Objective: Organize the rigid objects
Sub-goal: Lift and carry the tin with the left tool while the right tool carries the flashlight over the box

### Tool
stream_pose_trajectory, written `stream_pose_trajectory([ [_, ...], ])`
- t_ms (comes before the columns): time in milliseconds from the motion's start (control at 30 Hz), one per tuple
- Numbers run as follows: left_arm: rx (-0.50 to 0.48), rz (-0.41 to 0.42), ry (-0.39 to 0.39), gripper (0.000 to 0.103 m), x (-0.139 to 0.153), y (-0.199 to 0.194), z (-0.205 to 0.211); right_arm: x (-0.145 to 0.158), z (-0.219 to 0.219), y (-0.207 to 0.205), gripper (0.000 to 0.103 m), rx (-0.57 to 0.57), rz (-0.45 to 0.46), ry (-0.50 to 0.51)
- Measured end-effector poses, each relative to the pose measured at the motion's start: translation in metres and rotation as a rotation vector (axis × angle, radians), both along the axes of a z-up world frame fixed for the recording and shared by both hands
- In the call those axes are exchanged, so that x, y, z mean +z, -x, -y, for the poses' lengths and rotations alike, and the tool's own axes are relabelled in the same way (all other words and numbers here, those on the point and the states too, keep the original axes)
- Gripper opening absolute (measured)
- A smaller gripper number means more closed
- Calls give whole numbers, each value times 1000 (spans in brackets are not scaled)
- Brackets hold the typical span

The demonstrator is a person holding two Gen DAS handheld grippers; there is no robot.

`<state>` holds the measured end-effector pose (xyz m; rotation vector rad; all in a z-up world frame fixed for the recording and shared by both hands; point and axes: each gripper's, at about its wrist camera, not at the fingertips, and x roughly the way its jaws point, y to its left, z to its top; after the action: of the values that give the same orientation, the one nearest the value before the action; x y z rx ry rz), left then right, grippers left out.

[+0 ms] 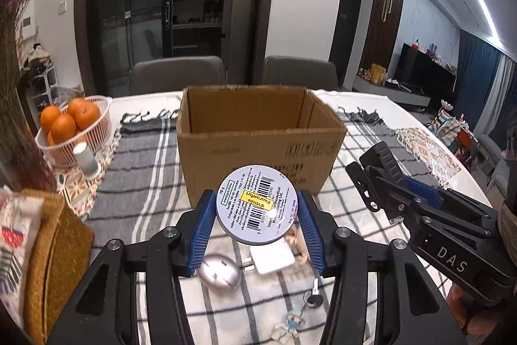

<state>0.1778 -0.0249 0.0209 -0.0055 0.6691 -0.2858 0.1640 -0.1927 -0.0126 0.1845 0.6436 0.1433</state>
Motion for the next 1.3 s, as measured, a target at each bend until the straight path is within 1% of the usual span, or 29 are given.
stream_pose_trajectory([
  [167, -2, 31, -5, 51, 17, -13, 0, 15, 1, -13, 34, -14, 38, 0],
  [333, -8, 48, 11, 51, 33, -25, -1, 30, -1, -22, 34, -19, 70, 5],
  [500, -5, 53, 11, 51, 41, -40, -3, 46, -3, -35, 34, -15, 100, 22],
  [733, -6, 57, 6, 51, 52, -62, -3, 57, -5, -57, 34, -2, 111, 39],
  [900, -5, 47, -2, 51, 54, -84, -2, 61, -6, -76, 34, 4, 104, 42],
  [1033, -4, 34, -4, 51, 54, -97, -1, 63, -10, -91, 34, 14, 100, 69],
  [1300, -6, -13, -20, 51, 43, -127, 2, 61, -11, -118, 34, 23, 77, 114],
])
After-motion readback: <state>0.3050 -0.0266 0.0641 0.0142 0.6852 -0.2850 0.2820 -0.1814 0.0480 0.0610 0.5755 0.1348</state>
